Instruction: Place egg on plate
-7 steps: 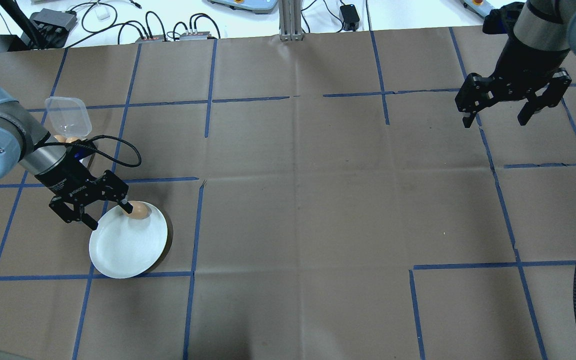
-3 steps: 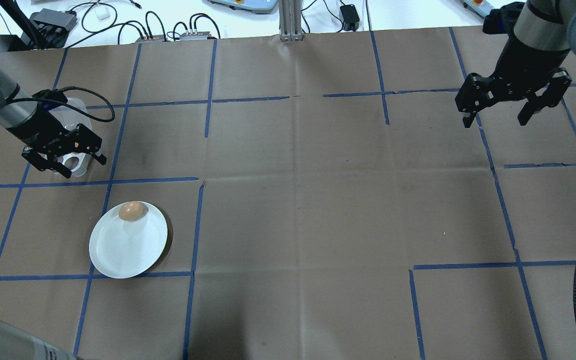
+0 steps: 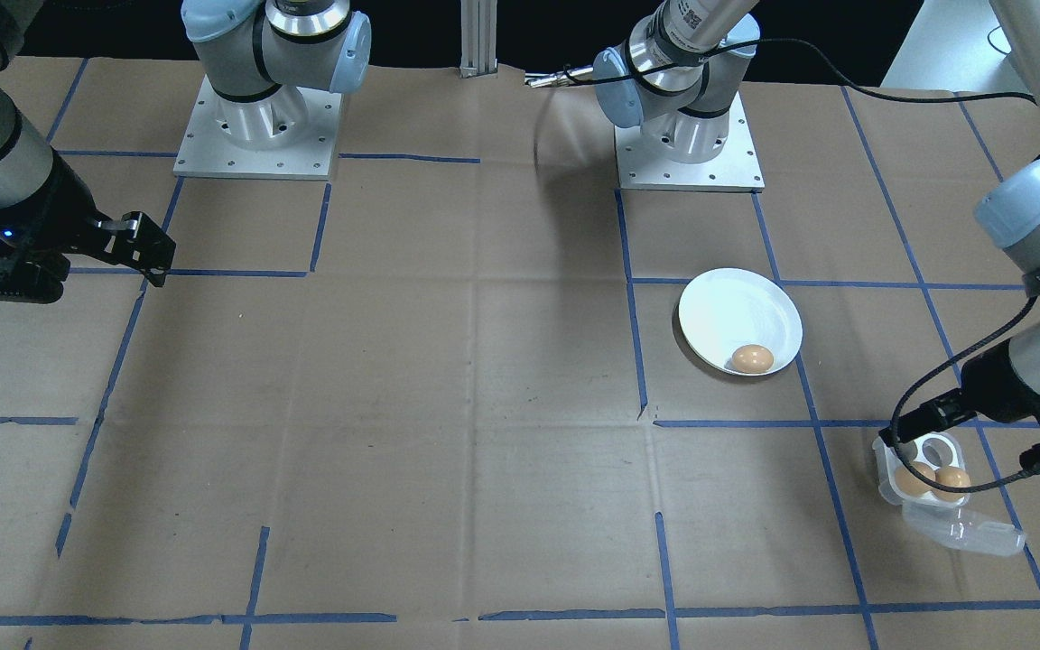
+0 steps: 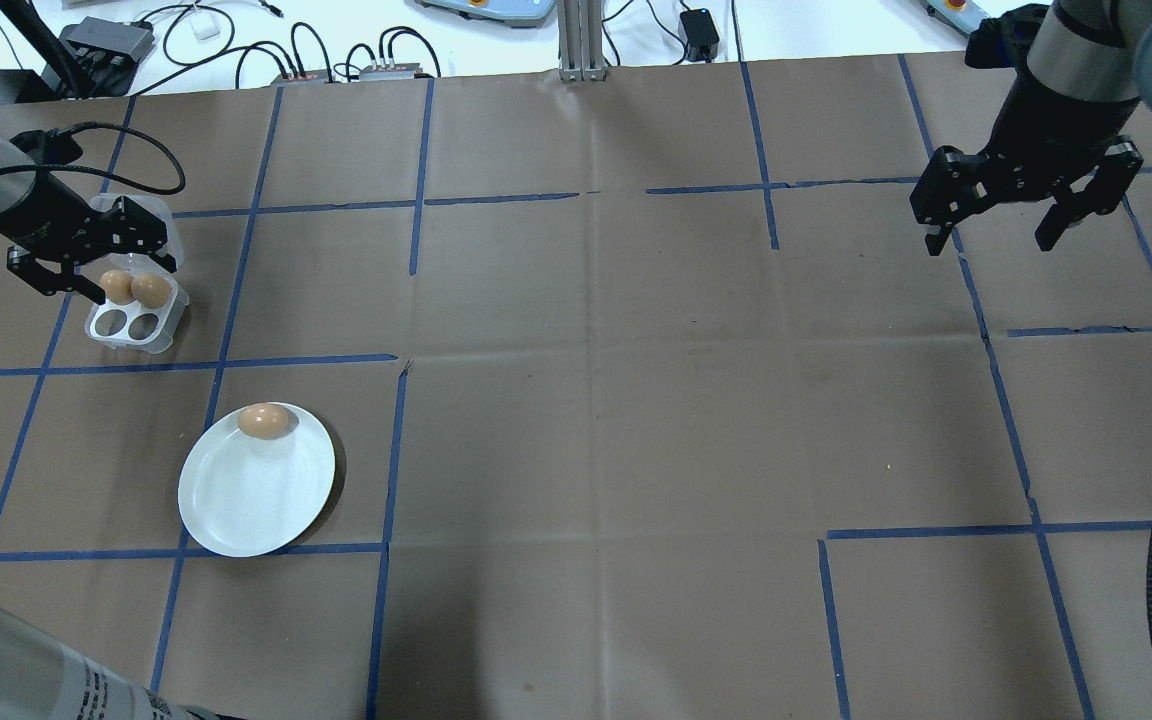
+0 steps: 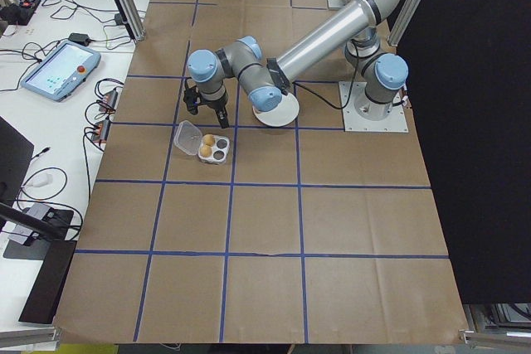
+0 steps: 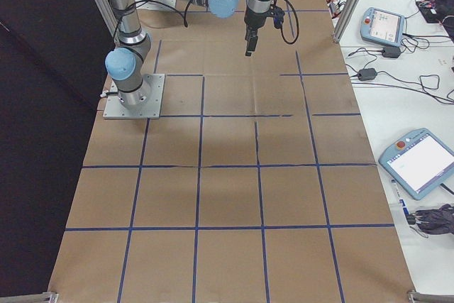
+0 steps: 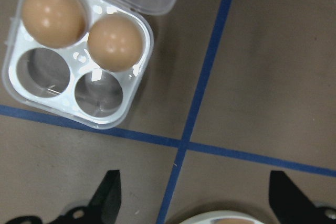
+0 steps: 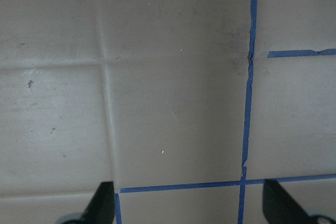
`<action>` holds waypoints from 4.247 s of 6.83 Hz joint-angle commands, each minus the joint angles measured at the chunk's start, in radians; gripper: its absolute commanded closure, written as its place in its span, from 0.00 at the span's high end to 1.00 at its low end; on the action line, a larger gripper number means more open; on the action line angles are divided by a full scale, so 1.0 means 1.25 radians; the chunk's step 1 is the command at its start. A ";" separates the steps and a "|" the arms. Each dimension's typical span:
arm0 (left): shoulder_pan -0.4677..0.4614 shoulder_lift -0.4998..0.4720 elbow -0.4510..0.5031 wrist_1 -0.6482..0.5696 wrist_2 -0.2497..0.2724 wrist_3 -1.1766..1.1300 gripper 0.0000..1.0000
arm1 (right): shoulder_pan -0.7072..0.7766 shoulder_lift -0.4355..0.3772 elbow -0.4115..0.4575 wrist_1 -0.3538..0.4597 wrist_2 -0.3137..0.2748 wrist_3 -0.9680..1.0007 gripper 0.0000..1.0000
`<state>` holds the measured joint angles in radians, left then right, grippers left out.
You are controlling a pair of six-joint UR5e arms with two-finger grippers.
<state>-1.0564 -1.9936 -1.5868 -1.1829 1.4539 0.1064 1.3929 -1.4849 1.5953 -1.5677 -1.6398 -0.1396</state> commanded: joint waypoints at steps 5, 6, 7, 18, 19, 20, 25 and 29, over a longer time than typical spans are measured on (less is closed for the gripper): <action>0.003 -0.074 0.005 0.154 0.002 -0.503 0.99 | 0.000 0.000 0.000 0.000 0.000 0.000 1.00; 0.004 -0.086 0.007 0.154 0.002 -0.561 0.99 | 0.000 0.000 0.000 0.000 0.000 0.000 1.00; 0.004 -0.090 0.005 0.152 0.003 -0.571 0.99 | 0.000 0.000 0.000 0.000 0.000 0.000 1.00; 0.006 -0.116 0.007 0.143 0.052 -0.695 0.89 | 0.000 0.000 0.000 0.000 0.000 0.000 1.00; 0.006 -0.121 0.008 0.139 0.052 -0.697 0.89 | 0.000 0.000 0.000 0.000 0.000 0.000 1.00; 0.006 -0.126 0.009 0.139 0.052 -0.697 0.89 | 0.000 0.000 0.000 0.000 0.000 0.000 1.00; 0.006 -0.123 0.024 0.112 0.042 -0.706 0.30 | 0.000 0.000 0.000 0.000 0.000 0.000 1.00; 0.006 -0.044 0.042 0.062 0.047 -0.700 0.11 | 0.000 0.000 0.000 0.000 0.000 0.000 1.00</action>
<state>-1.0493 -2.0813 -1.5267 -1.0694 1.5109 -0.7682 1.3929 -1.4849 1.5953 -1.5678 -1.6399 -0.1396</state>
